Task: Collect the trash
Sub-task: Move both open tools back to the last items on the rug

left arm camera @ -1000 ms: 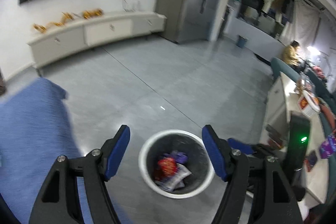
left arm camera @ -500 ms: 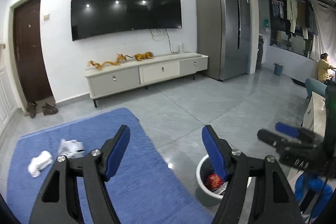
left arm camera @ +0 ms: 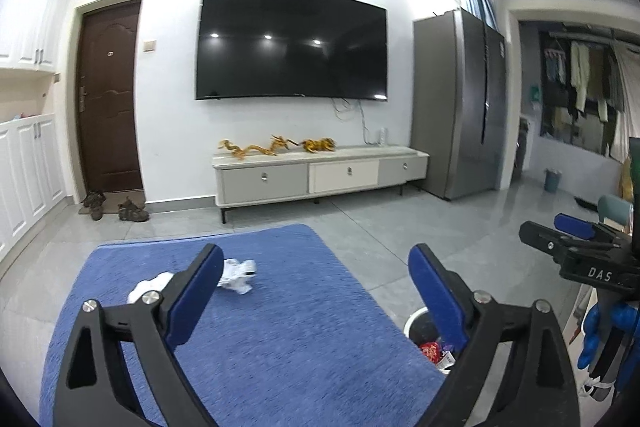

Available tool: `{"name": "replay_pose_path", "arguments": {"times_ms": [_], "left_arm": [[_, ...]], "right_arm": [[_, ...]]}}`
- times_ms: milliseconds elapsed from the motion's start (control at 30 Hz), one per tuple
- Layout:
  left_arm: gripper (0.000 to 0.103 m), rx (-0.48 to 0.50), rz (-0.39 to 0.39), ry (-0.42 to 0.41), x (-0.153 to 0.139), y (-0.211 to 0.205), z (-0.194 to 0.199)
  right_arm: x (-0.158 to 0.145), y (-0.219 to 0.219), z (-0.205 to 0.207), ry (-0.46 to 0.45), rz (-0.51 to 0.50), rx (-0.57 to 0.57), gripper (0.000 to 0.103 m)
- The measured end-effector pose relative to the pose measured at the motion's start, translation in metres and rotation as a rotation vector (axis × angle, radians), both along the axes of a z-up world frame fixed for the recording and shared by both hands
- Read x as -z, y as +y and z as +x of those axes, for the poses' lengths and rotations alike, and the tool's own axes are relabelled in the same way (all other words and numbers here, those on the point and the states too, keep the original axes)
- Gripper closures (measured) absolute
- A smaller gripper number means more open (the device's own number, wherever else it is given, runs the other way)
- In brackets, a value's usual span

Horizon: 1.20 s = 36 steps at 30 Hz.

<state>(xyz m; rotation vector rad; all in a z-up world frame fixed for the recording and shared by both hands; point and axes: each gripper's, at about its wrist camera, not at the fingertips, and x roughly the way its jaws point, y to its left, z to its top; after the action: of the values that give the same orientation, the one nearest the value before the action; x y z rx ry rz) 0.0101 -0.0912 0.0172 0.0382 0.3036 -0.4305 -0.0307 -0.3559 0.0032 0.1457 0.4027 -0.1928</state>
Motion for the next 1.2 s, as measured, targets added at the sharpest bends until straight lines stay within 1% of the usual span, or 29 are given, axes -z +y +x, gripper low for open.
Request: {"name": "replay_pose_path", "arguments": {"times_ms": [200, 300, 433, 533, 600, 700, 800, 900, 1033, 1133, 1200], "left_arm": [[0.006, -0.079, -0.042, -0.02, 0.001, 0.041, -0.017], [0.006, -0.12, -0.065, -0.047, 0.001, 0.059, -0.025], [0.006, -0.16, -0.081, -0.077, 0.004, 0.079, -0.031], [0.006, -0.193, -0.068, -0.088, 0.008, 0.097, -0.034], [0.006, -0.207, -0.039, -0.063, 0.013, 0.11, -0.028], [0.003, -0.252, -0.035, -0.02, 0.025, 0.134, -0.015], [0.003, -0.297, -0.023, 0.017, 0.04, 0.159, 0.0], [0.003, -0.315, 0.002, 0.066, 0.054, 0.178, 0.017], [0.003, -0.298, 0.023, 0.13, 0.07, 0.194, 0.048], [0.003, -0.268, 0.034, 0.174, 0.082, 0.196, 0.073], [0.003, -0.245, 0.04, 0.212, 0.092, 0.196, 0.097]], "right_arm": [[-0.014, 0.031, -0.011, -0.018, -0.053, -0.041, 0.003], [-0.019, 0.045, -0.018, -0.018, -0.073, -0.043, 0.001], [-0.027, 0.059, -0.022, -0.041, -0.079, -0.06, 0.001], [-0.034, 0.063, -0.024, -0.066, -0.059, -0.092, 0.001], [-0.034, 0.063, -0.022, -0.071, -0.054, -0.108, 0.001], [-0.029, 0.062, -0.011, -0.063, -0.038, -0.119, 0.0], [-0.018, 0.062, 0.004, -0.042, -0.001, -0.138, 0.0], [-0.005, 0.066, 0.023, -0.01, 0.003, -0.164, 0.0], [0.017, 0.074, 0.058, 0.048, 0.02, -0.214, 0.0], [0.032, 0.082, 0.085, 0.082, 0.034, -0.25, 0.0], [0.044, 0.089, 0.107, 0.107, 0.04, -0.282, 0.0]]}}
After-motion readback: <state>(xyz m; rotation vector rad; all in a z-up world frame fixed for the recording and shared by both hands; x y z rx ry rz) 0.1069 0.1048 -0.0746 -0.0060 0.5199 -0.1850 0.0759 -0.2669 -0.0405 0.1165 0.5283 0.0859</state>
